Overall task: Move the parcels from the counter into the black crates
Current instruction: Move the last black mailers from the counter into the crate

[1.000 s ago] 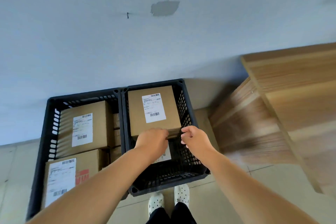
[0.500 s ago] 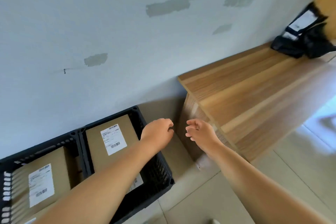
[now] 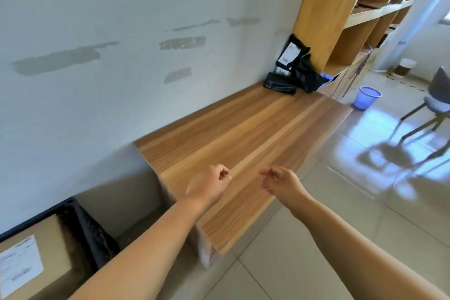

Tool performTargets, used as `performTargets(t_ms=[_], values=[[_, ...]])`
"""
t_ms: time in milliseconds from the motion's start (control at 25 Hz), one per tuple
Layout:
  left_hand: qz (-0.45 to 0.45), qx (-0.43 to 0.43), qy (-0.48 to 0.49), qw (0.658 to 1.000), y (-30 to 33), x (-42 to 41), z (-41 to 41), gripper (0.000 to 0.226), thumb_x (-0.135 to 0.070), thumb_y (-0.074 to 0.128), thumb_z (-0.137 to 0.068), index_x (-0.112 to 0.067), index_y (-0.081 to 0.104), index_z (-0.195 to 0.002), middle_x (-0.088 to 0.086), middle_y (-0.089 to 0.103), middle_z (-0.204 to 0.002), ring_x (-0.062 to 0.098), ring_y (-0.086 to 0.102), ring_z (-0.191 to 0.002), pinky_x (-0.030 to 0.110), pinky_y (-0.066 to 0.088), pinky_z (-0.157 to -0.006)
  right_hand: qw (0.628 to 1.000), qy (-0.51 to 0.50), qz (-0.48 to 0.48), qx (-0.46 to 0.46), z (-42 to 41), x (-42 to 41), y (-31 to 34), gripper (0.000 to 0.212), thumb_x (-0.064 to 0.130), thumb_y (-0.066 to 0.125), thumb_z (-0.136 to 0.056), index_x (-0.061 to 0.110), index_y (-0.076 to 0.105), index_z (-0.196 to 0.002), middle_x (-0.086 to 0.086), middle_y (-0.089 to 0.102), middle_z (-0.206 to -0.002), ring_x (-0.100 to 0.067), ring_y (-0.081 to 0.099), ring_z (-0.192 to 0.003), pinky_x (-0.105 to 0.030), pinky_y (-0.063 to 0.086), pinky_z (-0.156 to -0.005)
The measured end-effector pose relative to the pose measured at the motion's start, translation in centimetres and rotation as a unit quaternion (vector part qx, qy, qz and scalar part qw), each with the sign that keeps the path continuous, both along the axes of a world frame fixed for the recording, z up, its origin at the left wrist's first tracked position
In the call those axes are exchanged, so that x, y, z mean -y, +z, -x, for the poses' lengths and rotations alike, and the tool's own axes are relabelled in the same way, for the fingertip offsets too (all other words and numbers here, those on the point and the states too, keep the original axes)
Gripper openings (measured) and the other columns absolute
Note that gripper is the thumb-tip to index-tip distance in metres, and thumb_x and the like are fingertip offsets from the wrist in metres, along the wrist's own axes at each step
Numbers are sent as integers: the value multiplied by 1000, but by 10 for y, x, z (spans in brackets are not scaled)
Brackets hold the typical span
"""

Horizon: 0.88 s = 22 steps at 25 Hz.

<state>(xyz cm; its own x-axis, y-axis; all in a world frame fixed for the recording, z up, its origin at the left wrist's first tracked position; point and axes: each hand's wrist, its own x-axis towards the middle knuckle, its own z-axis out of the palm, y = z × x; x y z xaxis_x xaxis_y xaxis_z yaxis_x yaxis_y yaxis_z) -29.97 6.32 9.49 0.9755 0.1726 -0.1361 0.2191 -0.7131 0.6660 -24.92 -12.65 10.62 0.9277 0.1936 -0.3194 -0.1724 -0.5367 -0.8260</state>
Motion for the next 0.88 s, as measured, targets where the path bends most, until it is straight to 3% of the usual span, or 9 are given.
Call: performTargets(t_ms=[120,280,440,680,880], values=[[30,-6,6,1000,2,63,-43,27,-34,51,-95,-24,61,-119,-5,66,-111,14,61,-100,28,50,-86,1000,0,16,7,-45,74,10,20,7,57,-86,24,64,-94,0,68,-95,-19,66,-92,-33,53,-84],[41,-7,-3,999,7,117,-93,25,-32,52,-95,-24,61,-117,-8,66,-108,10,61,-96,24,48,-78,1000,2,27,0,-96,134,17,20,9,56,-86,24,64,-97,-1,68,-96,-18,66,-93,-29,53,-81],[33,1,4,999,9,143,-151,22,-31,52,-95,-24,62,-114,-9,66,-104,10,62,-91,26,51,-76,1000,9,20,-6,-145,163,16,22,7,55,-86,19,65,-102,-5,71,-94,-24,67,-94,-29,54,-79],[53,23,11,998,16,177,-265,19,-32,52,-94,-27,62,-110,-12,63,-93,10,63,-80,27,50,-69,1000,15,25,1,-247,196,20,20,4,54,-87,21,64,-93,-10,71,-99,-28,67,-98,-28,54,-77],[111,16,37,993,15,196,-379,19,-30,53,-93,-26,63,-108,-11,63,-91,15,64,-77,28,50,-68,999,21,49,11,-371,221,32,19,5,55,-88,18,65,-98,-8,70,-98,-21,68,-91,-24,51,-73]])
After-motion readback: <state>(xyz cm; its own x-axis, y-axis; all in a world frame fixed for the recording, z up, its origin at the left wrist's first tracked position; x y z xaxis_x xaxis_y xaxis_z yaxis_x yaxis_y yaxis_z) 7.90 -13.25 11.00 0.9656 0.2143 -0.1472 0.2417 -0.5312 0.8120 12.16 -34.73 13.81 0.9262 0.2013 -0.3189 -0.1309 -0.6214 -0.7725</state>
